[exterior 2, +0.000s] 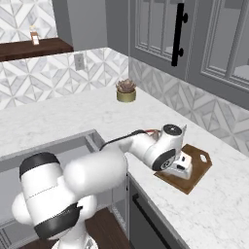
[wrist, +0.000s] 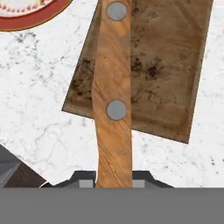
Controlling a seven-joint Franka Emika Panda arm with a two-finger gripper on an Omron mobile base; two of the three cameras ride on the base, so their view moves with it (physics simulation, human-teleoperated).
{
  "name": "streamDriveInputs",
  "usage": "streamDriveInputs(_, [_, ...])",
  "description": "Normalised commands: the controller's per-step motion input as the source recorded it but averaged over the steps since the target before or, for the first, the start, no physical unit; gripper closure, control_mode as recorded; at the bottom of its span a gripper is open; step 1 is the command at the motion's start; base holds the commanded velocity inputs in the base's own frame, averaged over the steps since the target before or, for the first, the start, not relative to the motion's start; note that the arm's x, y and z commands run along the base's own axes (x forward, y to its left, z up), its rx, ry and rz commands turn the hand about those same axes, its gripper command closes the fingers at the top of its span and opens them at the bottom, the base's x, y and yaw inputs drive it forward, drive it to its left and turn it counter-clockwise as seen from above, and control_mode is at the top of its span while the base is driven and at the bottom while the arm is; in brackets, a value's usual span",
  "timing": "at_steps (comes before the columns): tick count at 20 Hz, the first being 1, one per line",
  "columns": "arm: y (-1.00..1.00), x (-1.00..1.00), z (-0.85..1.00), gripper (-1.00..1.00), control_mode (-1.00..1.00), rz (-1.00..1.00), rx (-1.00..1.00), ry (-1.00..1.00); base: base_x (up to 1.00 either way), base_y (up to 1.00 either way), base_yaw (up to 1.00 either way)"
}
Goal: Pick up the knife from the drawer and place it on the cutting board. Then place the meat from the plate to the cutting board.
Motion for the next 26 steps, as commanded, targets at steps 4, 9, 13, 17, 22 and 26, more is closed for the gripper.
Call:
streamDriveInputs(4, [-0.49,0.52,-0.73,1.00,-1.00,-0.26,-0.01,0.00,0.00,0.00,0.00])
streamDriveInputs(9, [-0.51,0.55,-0.15,1.00,-1.00,-0.18,0.01,0.01,0.00,0.00,0.00])
streamDriveInputs(13, [-0.26,0.56,-0.12,1.00,-1.00,-0.05,0.01,0.09,0.00,0.00,0.00])
streamDriveInputs(17, [-0.04,0.18,-0.38,1.00,-1.00,0.00,0.05,0.05,0.00,0.00,0.00])
streamDriveInputs(22, [-0.01,0.00,-0.43,1.00,-1.00,0.00,0.09,0.01,0.00,0.00,0.00])
streamDriveInputs(26, [0.03,0.00,-0.26,-1.00,-1.00,0.00,0.05,0.02,0.00,0.00,0.00])
